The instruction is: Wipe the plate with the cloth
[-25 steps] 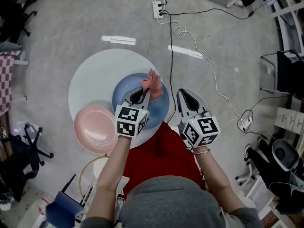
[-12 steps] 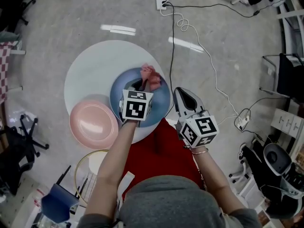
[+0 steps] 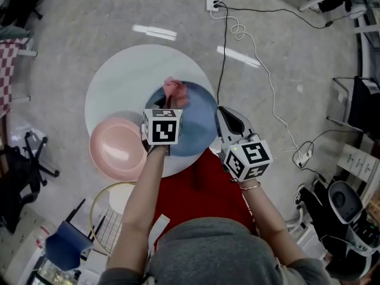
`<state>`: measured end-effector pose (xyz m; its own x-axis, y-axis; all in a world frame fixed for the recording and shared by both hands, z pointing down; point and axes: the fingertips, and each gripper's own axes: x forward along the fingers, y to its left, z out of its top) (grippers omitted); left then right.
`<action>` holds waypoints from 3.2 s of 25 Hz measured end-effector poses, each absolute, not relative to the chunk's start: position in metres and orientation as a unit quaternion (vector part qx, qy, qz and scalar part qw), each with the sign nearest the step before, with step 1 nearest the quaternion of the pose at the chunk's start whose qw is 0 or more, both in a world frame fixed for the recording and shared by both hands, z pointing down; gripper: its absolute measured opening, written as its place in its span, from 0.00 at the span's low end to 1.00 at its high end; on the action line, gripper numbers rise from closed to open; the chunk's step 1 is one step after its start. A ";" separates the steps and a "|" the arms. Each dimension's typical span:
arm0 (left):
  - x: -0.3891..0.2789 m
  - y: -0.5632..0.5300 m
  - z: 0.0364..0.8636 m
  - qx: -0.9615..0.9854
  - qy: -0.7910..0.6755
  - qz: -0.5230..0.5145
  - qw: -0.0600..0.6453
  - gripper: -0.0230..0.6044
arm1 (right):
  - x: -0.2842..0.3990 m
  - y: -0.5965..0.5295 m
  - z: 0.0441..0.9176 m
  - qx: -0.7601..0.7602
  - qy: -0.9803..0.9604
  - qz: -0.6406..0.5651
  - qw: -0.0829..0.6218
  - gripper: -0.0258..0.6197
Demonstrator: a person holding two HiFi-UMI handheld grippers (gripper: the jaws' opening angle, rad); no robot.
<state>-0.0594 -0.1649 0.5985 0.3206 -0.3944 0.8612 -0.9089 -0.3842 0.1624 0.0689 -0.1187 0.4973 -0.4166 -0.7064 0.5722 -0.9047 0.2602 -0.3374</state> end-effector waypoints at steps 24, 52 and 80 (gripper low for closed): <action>-0.136 -0.136 0.574 0.688 -0.514 0.419 0.294 0.09 | 0.031 -0.114 0.494 0.474 -0.808 0.304 0.173 0.09; 0.052 -0.081 0.585 0.798 -0.311 0.398 0.329 0.09 | 0.136 -0.055 0.487 0.580 -0.736 0.317 0.146 0.09; -0.085 -0.083 0.600 0.700 -0.432 0.454 0.342 0.09 | 0.041 -0.073 0.491 0.477 -0.804 0.306 0.179 0.09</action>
<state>-0.0851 -0.0829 0.6001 0.2149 -0.2943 0.9313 -0.9152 -0.3935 0.0868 0.0415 -0.0732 0.4906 -0.4797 -0.6581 0.5804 -0.8774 0.3570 -0.3204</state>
